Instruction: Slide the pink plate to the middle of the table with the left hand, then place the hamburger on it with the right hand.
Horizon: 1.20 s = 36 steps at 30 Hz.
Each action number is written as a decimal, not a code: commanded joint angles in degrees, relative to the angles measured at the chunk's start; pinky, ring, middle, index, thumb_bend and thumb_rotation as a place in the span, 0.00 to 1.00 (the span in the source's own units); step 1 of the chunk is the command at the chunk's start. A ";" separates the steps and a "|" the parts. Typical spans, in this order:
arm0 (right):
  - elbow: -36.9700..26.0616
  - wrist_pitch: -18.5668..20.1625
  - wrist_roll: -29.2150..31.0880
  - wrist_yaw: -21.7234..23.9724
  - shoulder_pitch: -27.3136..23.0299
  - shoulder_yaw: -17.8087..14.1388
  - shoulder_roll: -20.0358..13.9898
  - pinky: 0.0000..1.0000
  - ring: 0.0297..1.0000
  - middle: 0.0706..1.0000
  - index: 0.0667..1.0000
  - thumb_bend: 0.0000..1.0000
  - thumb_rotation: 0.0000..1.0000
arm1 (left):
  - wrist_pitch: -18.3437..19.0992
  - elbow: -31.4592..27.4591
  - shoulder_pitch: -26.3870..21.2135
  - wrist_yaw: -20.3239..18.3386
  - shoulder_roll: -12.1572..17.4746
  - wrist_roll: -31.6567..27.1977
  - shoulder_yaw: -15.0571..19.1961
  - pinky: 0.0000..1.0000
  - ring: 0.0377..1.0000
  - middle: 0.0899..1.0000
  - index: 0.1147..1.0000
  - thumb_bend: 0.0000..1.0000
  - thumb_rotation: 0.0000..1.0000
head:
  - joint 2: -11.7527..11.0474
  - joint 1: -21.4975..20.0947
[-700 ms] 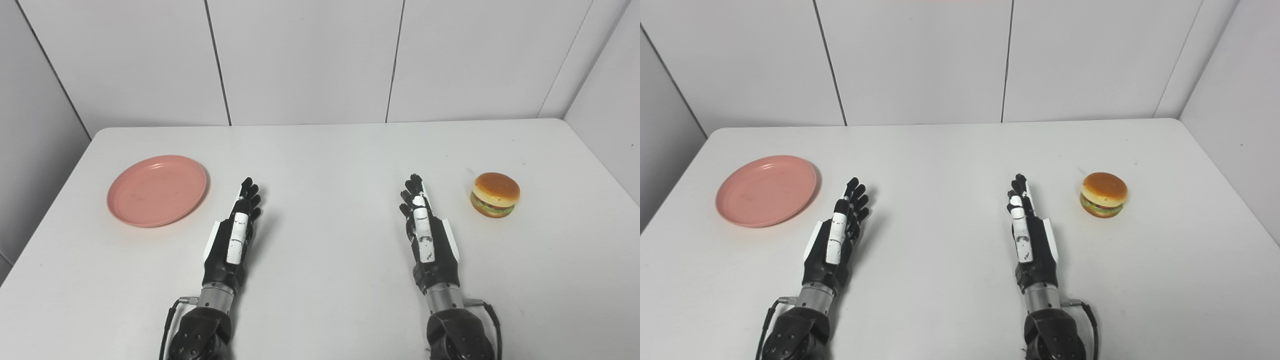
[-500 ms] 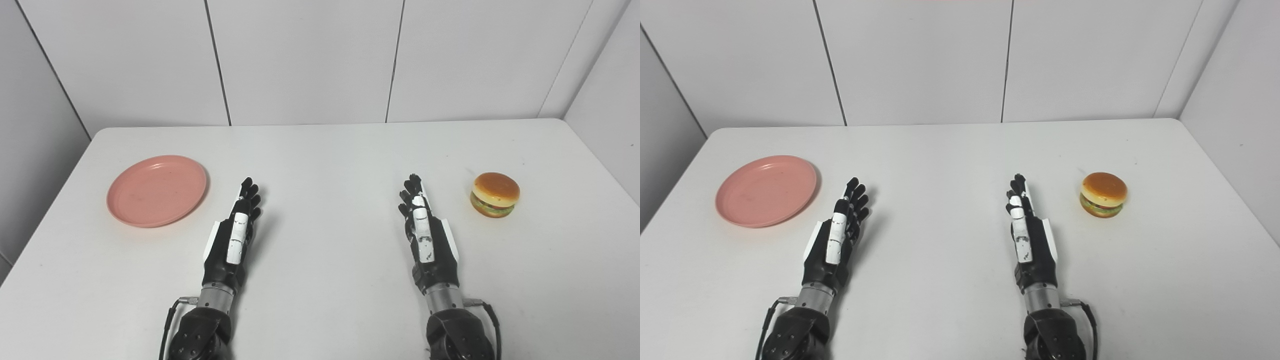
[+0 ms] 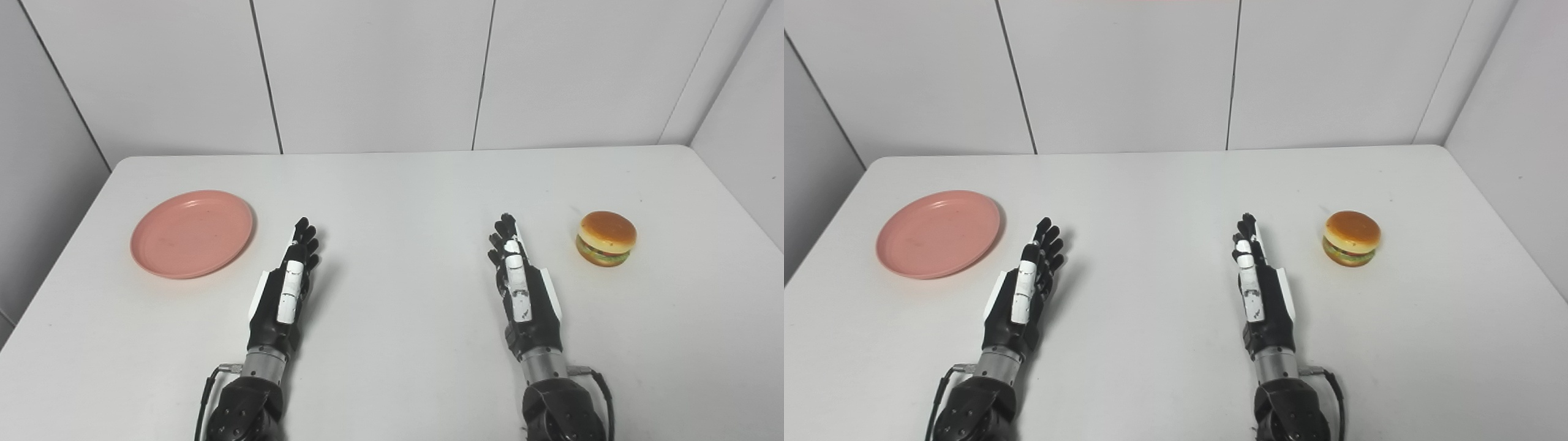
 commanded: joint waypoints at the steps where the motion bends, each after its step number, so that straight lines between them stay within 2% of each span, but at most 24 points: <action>1: -1.45 0.65 0.11 0.33 -1.62 0.24 0.41 1.00 1.00 1.00 1.00 0.54 1.00 | -1.17 1.50 1.42 0.05 -0.30 0.03 0.03 1.00 1.00 1.00 1.00 0.81 1.00 | -0.05 -0.03; 7: -1.40 0.65 0.56 0.59 -1.58 0.17 0.36 1.00 1.00 1.00 1.00 0.54 1.00 | -1.39 1.66 1.40 0.11 -0.31 0.18 -0.01 1.00 1.00 1.00 1.00 0.81 1.00 | -0.26 0.28; 13: -1.29 0.04 1.19 1.26 -1.12 -0.41 -1.11 1.00 1.00 1.00 1.00 0.56 1.00 | -2.36 2.57 1.08 0.34 -1.43 0.85 -0.83 1.00 1.00 1.00 1.00 0.81 1.00 | -2.49 9.32; 16: -2.07 0.18 2.36 2.04 -0.49 -0.81 -2.56 1.00 1.00 1.00 1.00 0.57 1.00 | -1.07 2.38 1.29 0.49 -2.68 0.74 -1.30 1.00 1.00 1.00 1.00 0.82 1.00 | -4.04 14.05; 20: -1.34 -0.98 4.85 3.69 -0.05 -1.96 -4.44 1.00 1.00 1.00 1.00 0.57 1.00 | -2.90 4.76 0.83 1.27 -4.36 1.69 -1.76 1.00 1.00 1.00 1.00 0.82 1.00 | -5.95 20.05; 21: -0.30 -1.89 5.35 3.73 -0.27 -2.44 -4.56 1.00 1.00 1.00 1.00 0.61 0.99 | -3.64 5.44 0.67 1.37 -4.82 1.85 -1.93 1.00 1.00 1.00 1.00 0.82 1.00 | -6.72 21.76; 24: 1.45 -2.99 6.27 3.69 -0.53 -3.43 -4.73 1.00 1.00 1.00 1.00 0.66 0.99 | -5.88 6.98 0.38 1.49 -5.98 1.56 -2.15 1.00 1.00 1.00 1.00 0.80 1.00 | -7.39 23.06; 28: 2.38 -4.54 6.80 4.21 -0.47 -4.06 -5.19 1.00 1.00 1.00 1.00 0.61 1.00 | -7.67 8.70 -0.16 1.94 -6.58 1.99 -2.18 1.00 1.00 1.00 1.00 0.78 1.00 | -8.11 23.54; 36: 1.76 -3.90 6.24 4.13 -0.21 -4.02 -5.10 1.00 1.00 1.00 1.00 0.61 1.00 | -9.68 9.61 -0.35 2.64 -6.34 2.57 -2.05 1.00 1.00 1.00 1.00 0.80 1.00 | -8.73 22.97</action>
